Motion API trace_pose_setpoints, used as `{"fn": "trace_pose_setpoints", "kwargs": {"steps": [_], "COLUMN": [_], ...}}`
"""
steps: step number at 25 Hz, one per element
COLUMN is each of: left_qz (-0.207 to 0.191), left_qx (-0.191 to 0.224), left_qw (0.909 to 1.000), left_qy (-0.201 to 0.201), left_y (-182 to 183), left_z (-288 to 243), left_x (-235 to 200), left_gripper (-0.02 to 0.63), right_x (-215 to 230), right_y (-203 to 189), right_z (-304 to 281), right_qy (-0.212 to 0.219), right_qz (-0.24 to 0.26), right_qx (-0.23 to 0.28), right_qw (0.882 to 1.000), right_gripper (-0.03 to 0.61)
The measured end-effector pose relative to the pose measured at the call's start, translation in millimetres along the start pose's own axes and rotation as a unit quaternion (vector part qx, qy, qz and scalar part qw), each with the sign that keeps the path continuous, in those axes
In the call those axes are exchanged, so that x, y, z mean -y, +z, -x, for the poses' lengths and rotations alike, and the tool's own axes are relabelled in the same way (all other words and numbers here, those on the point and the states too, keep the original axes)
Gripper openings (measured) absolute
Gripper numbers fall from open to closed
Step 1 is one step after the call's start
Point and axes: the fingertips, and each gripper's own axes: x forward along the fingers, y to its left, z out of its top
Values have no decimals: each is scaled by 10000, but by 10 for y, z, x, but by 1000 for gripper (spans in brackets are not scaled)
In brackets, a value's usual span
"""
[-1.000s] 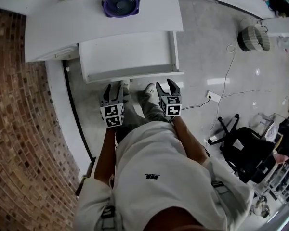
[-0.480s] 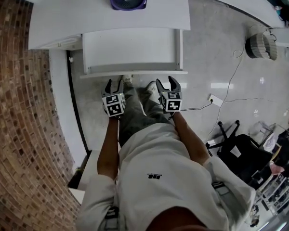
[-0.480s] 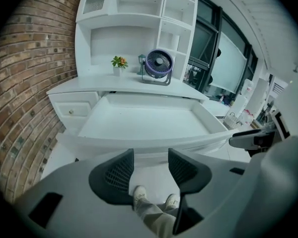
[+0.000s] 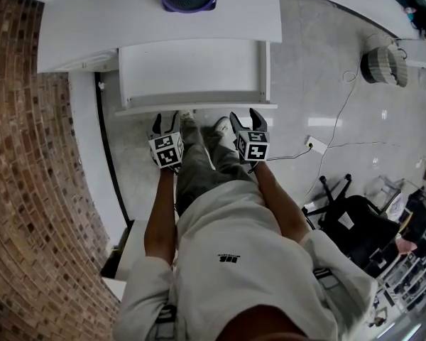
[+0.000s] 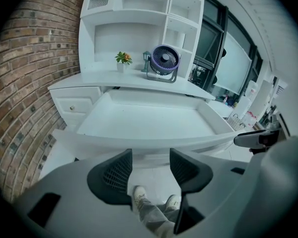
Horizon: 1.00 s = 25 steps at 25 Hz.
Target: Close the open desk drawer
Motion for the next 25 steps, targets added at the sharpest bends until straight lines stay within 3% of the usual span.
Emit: {"fn": "trace_pose_setpoints", "kwargs": {"steps": [25], "left_qz": [-157], "left_qx": [-43], "left_qw": [9994], "left_qy": [-300], "left_y": [274], "left_z": [-184], "left_x": [-19], "left_gripper": [247], "right_x": [42], "right_y": [234], "right_z": [-181], "right_qy": [-356], "right_qz": [-174], "right_qx": [67], "right_qw": [9992], "right_gripper": [276]}}
